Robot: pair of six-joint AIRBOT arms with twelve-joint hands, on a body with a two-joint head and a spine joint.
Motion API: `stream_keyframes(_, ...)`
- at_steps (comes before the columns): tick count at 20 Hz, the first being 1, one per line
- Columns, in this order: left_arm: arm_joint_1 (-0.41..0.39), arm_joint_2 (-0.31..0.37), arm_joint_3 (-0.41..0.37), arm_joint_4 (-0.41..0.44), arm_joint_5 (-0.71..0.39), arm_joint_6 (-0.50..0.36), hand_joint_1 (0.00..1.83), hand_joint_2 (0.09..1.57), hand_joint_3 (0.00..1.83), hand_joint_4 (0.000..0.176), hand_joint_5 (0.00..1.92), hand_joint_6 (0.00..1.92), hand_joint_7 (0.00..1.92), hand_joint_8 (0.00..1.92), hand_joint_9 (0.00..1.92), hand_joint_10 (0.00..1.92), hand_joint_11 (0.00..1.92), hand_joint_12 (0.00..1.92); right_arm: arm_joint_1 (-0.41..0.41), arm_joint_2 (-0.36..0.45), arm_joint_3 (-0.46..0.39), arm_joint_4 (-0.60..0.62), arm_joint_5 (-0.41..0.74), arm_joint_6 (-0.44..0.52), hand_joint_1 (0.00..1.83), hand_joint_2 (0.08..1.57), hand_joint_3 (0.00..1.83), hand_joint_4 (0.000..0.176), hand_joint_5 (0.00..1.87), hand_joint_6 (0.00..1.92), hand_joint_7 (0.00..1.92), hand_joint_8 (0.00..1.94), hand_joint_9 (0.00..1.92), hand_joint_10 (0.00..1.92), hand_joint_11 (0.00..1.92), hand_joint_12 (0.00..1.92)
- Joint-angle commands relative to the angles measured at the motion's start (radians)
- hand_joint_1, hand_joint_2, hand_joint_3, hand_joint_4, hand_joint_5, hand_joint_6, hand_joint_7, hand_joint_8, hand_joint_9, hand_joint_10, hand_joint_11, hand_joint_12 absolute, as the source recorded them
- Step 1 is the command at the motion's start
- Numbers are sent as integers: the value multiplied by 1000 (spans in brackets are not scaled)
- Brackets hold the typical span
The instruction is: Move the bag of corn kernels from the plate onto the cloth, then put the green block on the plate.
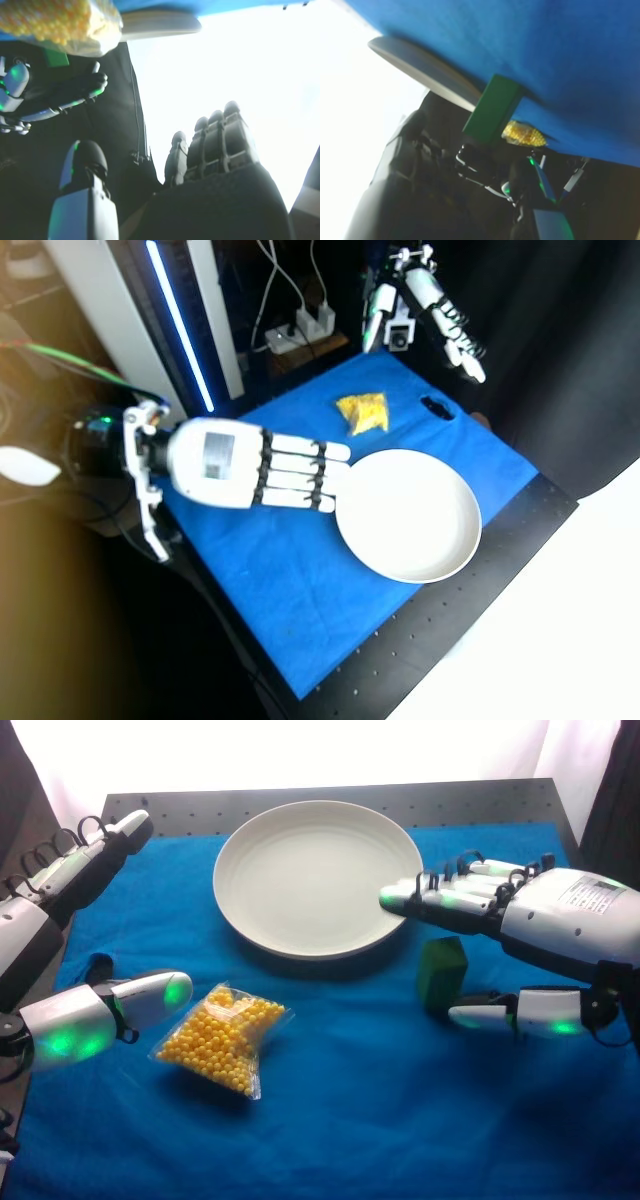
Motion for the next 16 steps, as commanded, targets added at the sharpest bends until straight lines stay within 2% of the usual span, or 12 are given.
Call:
stream_keyframes(1, -5, 6, -1, 22, -128, -4, 579, 1080, 15, 171, 4, 1, 0, 0, 0, 0, 0, 0, 13, -3, 3, 19, 108, 5, 1036, 1238, 1, 0, 415, 105, 677, 405, 554, 998, 305, 1681)
stream_keyframes(2, -4, 6, -1, 21, -129, -4, 578, 1087, 17, 175, 7, 2, 0, 0, 0, 0, 0, 0, 13, -3, 4, 19, 108, 5, 1157, 1257, 3, 0, 618, 1146, 725, 1211, 898, 1306, 790, 1744)
stream_keyframes(3, -2, 5, -1, 19, -131, -4, 584, 1110, 20, 171, 10, 4, 0, 0, 0, 0, 0, 0, 13, -2, 6, 19, 107, 5, 1202, 1252, 0, 0, 691, 1374, 756, 1428, 1151, 1593, 1174, 1809)
stream_keyframes(4, -1, 5, -1, 18, -131, -4, 584, 1110, 20, 171, 10, 4, 0, 0, 0, 0, 0, 0, 13, -2, 6, 20, 107, 5, 1202, 1252, 0, 0, 691, 1374, 756, 1428, 1151, 1593, 1174, 1809)
stream_keyframes(5, 0, 5, -1, 17, -132, -4, 590, 1113, 18, 172, 16, 6, 0, 0, 0, 0, 0, 0, 18, 2, 7, 20, 107, 5, 1210, 1250, 0, 0, 646, 1313, 839, 1443, 1042, 1456, 1045, 1732)
stream_keyframes(8, 2, 4, -2, 13, -136, -4, 579, 1135, 21, 158, 19, 6, 0, 0, 0, 0, 0, 0, 60, 17, 9, 5, 107, 5, 1173, 1282, 5, 0, 571, 1453, 804, 1464, 934, 1328, 905, 1630)
stream_keyframes(9, 3, 4, -2, 12, -136, -4, 572, 1141, 20, 157, 19, 5, 0, 0, 0, 0, 0, 0, 84, 23, 9, -11, 107, 7, 1187, 1270, 0, 0, 601, 1405, 822, 1449, 946, 1337, 902, 1604)
stream_keyframes(11, 6, 4, -2, 10, -137, -4, 541, 1154, 18, 174, 28, 7, 0, 0, 0, 0, 0, 0, 130, 29, 32, -65, 107, 78, 1347, 1229, 0, 0, 602, 1267, 762, 1379, 903, 1486, 881, 1633)
stream_keyframes(13, 7, 4, -2, 6, -136, -4, 528, 1162, 14, 162, 35, 8, 0, 0, 0, 0, 0, 0, 173, 29, 56, -108, 107, 129, 1193, 1283, 7, 0, 580, 1385, 787, 1555, 859, 1571, 788, 1866)
stream_keyframes(14, 7, 4, -1, 6, -132, -4, 520, 1168, 13, 157, 35, 7, 0, 0, 0, 0, 7, 4, 191, 29, 63, -117, 107, 134, 1186, 1277, 0, 0, 583, 1414, 816, 1467, 852, 1408, 774, 1697)
stream_keyframes(15, 7, 3, 1, 6, -127, -4, 520, 1177, 14, 141, 27, 2, 0, 0, 0, 0, 3, 2, 231, 21, 77, -133, 93, 134, 1204, 1255, 0, 0, 638, 1315, 842, 1458, 914, 1410, 853, 1696)
stream_keyframes(16, 7, 2, 1, 5, -127, -4, 520, 1177, 14, 141, 27, 2, 0, 0, 0, 0, 3, 2, 258, 12, 85, -150, 71, 134, 1204, 1255, 0, 0, 638, 1315, 842, 1458, 914, 1410, 853, 1696)
